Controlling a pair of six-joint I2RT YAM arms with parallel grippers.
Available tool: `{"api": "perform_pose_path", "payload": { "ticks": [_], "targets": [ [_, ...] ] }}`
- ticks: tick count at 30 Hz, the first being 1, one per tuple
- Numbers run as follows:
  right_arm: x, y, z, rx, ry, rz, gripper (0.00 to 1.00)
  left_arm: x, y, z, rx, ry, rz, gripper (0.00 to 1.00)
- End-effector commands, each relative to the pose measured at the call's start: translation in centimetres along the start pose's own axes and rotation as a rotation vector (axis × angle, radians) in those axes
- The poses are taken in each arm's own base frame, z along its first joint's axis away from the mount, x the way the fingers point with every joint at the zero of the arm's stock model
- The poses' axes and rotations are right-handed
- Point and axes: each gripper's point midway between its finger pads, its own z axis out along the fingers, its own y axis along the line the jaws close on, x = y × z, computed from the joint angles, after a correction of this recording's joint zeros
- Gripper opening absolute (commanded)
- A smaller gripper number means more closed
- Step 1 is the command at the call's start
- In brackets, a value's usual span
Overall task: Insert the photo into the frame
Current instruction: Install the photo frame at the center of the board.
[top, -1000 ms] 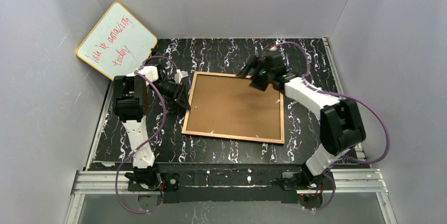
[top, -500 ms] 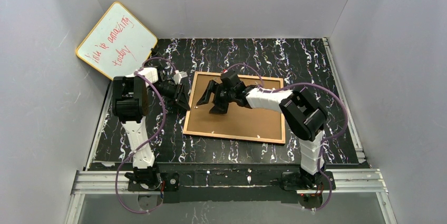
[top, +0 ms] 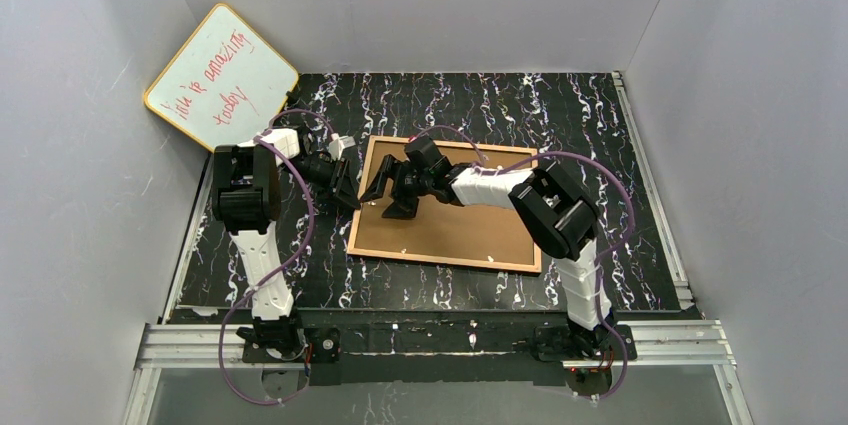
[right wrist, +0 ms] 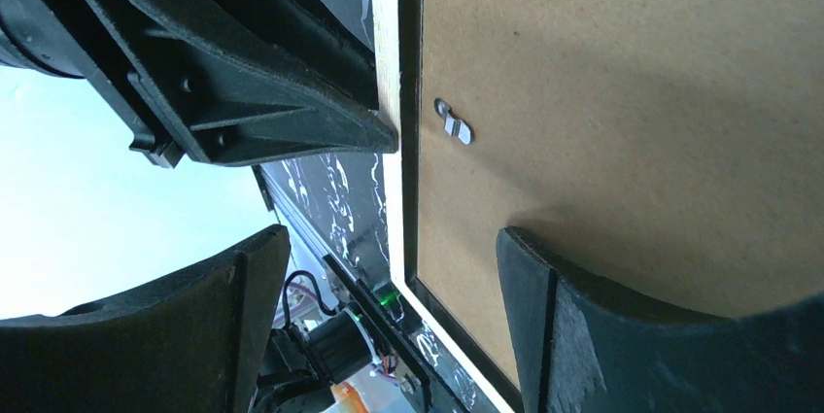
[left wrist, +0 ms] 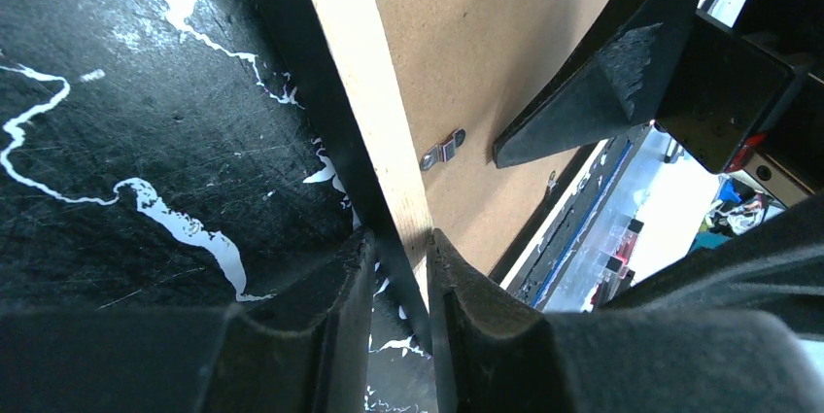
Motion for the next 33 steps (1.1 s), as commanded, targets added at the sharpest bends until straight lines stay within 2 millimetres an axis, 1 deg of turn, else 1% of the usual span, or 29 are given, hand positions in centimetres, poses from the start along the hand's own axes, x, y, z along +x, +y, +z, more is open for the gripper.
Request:
{"api": "perform_pose_path", "payload": {
  "ticks": [1,8,20,33],
  "targets": [
    [-1.2,2.7,0.7,-0.062,-0.026,-0.034,0.84,0.7,1.4,0.5,-0.077,0.029,0.061,0.17],
    [-2.3,2.2,1.4,-0.033,-0.068,-0.058,0.83,0.4,1.3,0.3,-0.082,0.021,0.078,0.17],
    [-3.6,1.6,2.4,-0.017,-0.103,-0.056,0.81,0.8,1.4,0.4,-0.082,0.03,0.084,0.17],
    [-4.8,2.3,2.5,-0.034,-0.134,-0.106,0.8,1.1,1.2,0.7,-0.061,0.033,0.078,0.16]
  ]
}}
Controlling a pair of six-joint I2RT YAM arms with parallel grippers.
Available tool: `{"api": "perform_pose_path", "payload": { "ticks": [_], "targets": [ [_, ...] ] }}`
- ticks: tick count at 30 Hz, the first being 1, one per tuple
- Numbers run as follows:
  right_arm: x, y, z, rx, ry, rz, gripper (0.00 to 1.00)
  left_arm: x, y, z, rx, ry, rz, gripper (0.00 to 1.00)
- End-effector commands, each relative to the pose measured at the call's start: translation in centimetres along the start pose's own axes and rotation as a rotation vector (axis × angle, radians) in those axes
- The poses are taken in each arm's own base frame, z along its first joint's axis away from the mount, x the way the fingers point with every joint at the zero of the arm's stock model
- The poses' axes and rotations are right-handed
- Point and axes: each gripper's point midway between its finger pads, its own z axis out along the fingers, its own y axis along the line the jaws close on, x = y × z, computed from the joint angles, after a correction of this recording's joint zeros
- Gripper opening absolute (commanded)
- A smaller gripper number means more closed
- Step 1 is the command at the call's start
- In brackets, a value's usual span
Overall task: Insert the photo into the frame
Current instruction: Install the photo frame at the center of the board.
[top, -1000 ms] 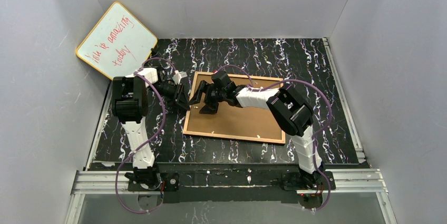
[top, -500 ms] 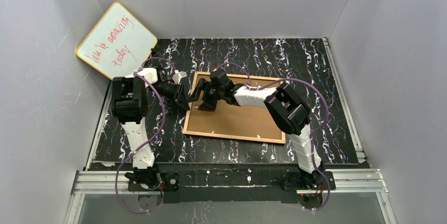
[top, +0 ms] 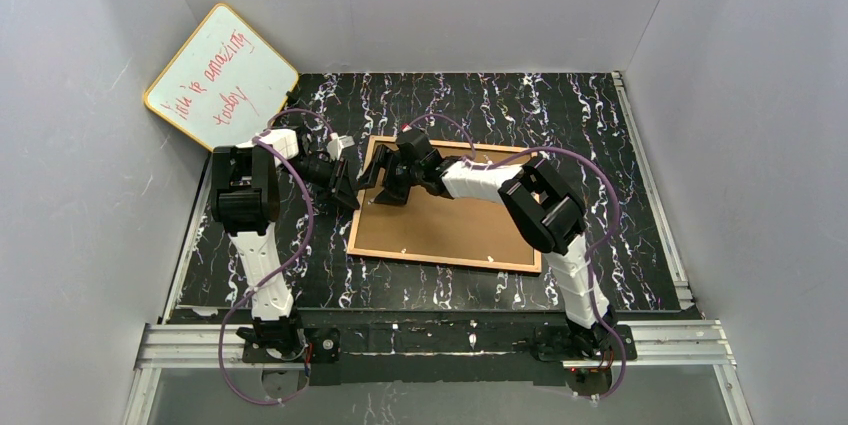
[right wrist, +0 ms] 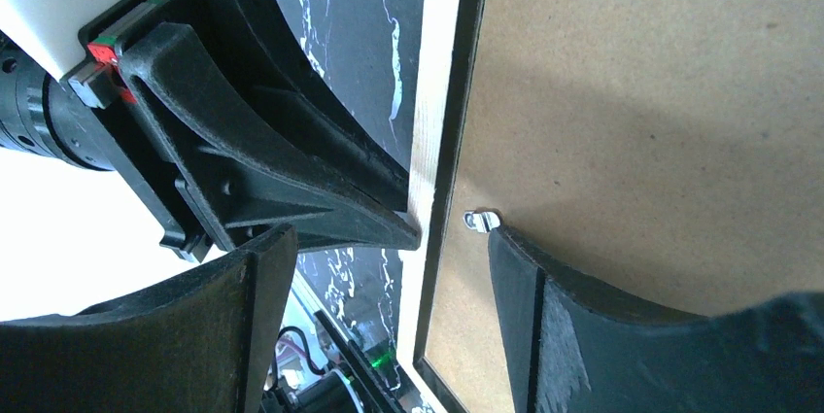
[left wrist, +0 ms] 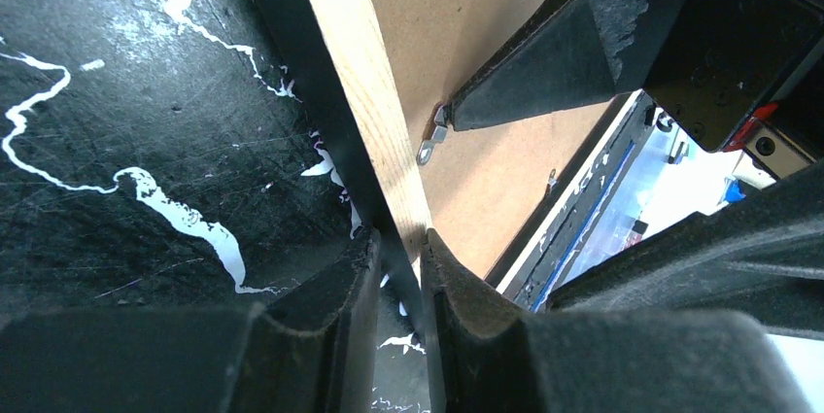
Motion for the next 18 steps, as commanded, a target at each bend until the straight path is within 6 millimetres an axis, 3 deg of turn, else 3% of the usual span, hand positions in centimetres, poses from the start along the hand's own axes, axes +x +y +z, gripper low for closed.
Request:
{"api": "perform_pose_path", "payload": {
  "ticks": [1,18],
  "targets": [
    [-1.6,1.0,0.4,-0.033,-0.042,-0.039,0.8,1.1,1.3,0.9,-0.058,0.041,0.069,0.16],
    [-1.0,1.4,1.4,-0.085,0.008,-0.026,0.74,1.1,1.3,1.1,-0.053,0.045,0.068,0.16]
  ]
}}
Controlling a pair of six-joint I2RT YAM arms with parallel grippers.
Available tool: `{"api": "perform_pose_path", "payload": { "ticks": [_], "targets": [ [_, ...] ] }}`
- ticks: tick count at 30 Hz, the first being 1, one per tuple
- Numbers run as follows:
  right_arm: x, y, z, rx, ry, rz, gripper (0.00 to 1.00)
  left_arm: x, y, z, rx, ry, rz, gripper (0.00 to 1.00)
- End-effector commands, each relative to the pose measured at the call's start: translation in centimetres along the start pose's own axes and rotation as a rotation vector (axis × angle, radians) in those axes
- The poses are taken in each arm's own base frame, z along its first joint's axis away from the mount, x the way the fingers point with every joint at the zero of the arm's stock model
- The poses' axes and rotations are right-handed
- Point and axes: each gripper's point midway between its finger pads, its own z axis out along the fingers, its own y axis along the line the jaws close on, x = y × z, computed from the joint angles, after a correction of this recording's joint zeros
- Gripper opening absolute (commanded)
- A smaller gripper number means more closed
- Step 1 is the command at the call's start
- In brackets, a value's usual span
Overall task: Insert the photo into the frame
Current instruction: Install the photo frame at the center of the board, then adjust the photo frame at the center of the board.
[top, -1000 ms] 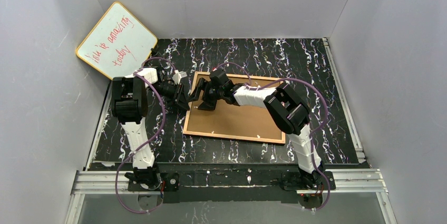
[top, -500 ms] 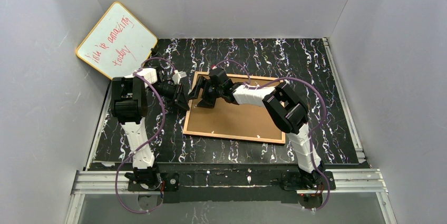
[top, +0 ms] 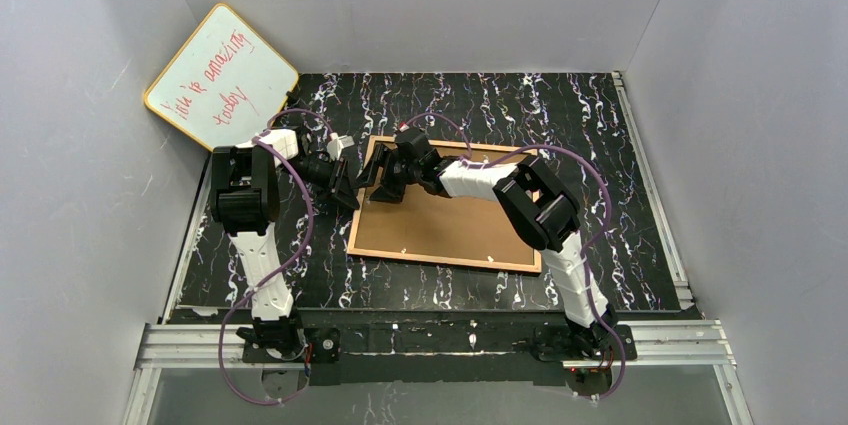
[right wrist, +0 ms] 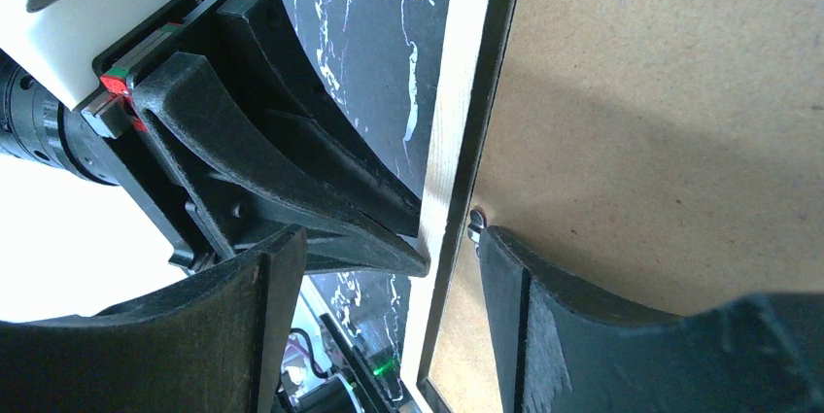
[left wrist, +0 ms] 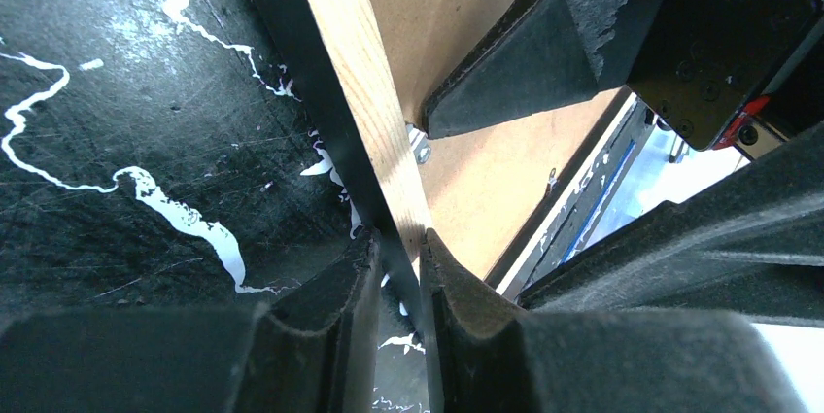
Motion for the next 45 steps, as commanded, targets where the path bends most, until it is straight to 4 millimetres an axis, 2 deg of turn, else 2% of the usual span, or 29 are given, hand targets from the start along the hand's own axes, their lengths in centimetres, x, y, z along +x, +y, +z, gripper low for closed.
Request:
{"api": "perform_pose_path", "payload": {
  "ticks": [1,23,26,30,33,36,41,43,45],
  "targets": [
    [-0.5,1.0,0.4,-0.039,-0.001,-0.016,0.74,1.1,1.3,1.1,-0.055,0.048,0.065,0.16],
    [0.1,1.3,1.2,-0.075,0.061,-0.021,0.73,1.1,1.1,1.5,-0.055,0.061,0.072,0.16],
    [-0.6,1.9,0.7,-0.083,0.044,-0.037,0.74,1.2,1.1,1.4,-0.059,0.064,0.074,0.15],
    [-2.9,2.9,-0.7,-0.104,-0.004,-0.054,0.75,1.0,0.8,1.0,-0.063,0.064,0.078,0.15],
    [-5.2,4.0,-2.8,-0.123,-0.058,-0.083,0.79,0.8,0.4,0.4,-0.066,0.063,0.092,0.15],
    [-7.7,4.4,-5.7,-0.109,-0.135,-0.107,0.83,0.4,0.0,-0.7,-0.063,0.062,0.105,0.16],
    [-12.4,2.3,-13.4,-0.001,-0.357,-0.113,0.95,0.6,-0.4,-1.9,-0.072,0.075,0.138,0.19],
    [-14.1,0.7,-17.4,0.053,-0.431,-0.103,0.97,0.8,-0.5,-2.3,-0.09,0.079,0.154,0.23],
    [-15.6,-2.2,-21.1,0.147,-0.5,-0.082,0.98,1.3,-0.5,-2.4,-0.101,0.083,0.176,0.26]
  ]
}}
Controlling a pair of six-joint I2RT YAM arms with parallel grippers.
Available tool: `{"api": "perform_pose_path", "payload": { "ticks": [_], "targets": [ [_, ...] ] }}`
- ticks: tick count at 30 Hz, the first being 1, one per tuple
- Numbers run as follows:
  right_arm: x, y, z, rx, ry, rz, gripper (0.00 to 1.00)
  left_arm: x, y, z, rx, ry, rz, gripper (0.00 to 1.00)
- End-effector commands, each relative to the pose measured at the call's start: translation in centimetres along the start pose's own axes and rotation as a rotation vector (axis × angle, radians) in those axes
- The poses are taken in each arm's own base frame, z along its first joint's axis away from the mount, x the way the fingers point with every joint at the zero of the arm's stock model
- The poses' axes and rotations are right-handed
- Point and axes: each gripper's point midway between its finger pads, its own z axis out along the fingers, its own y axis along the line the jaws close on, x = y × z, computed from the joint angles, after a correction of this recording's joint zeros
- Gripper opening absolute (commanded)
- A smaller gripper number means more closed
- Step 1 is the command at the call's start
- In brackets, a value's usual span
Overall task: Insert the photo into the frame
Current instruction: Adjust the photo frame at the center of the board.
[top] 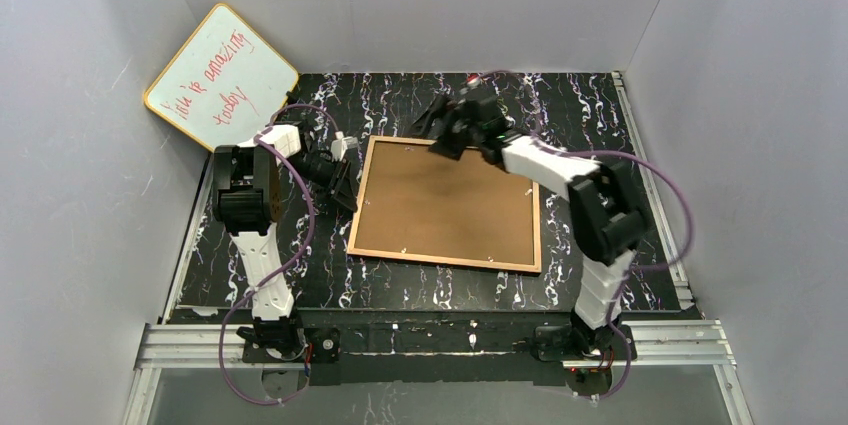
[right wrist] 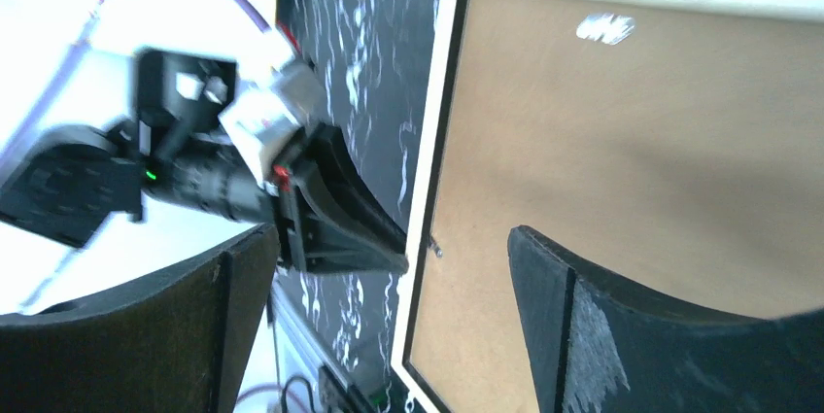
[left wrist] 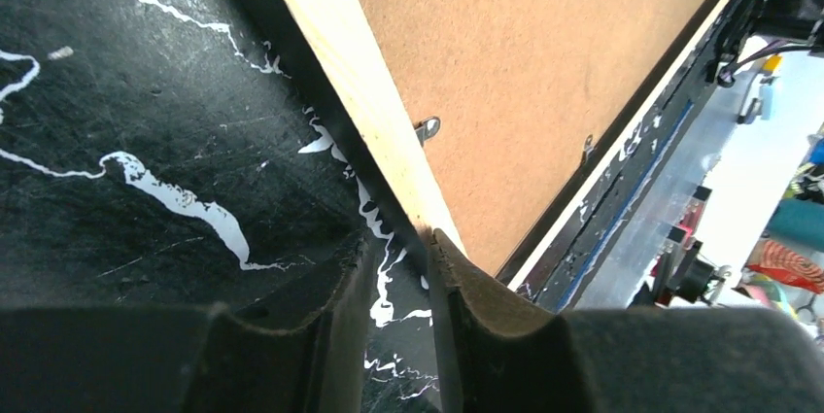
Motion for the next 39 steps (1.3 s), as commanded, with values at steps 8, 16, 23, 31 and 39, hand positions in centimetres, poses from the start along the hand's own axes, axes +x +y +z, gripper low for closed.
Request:
{"api": "perform_pose_path", "payload": {
  "ticks": [8,16,23,31,39],
  "targets": [
    [-10.6,-17.6,-17.7,0.502,-0.381,0.097,0.99,4.2,-0.5,-1.6,-0.118,0.107,0.168,0.32],
    [-9.8,-23.5,-18.2,0.567,-0.342,0.198,0.99,7.5,-1.7,-0.2,-0.172,0.214,0.281,0.31],
    [-9.2,-24.4,-14.3,0.488,-0.235,0.257,0.98,8.5,-2.7,0.9,-0.162,0.266,0.357,0.31],
    [-9.2,-20.6,-7.1,0.374,-0.088,0.177,0.96,9.4,-6.3,4.1,-0.053,0.338,0.437,0.29],
    [-7.8,-13.4,3.0,0.189,0.11,0.021,0.99,11.8,-13.0,8.2,0.152,0.473,0.545,0.33]
  ]
}}
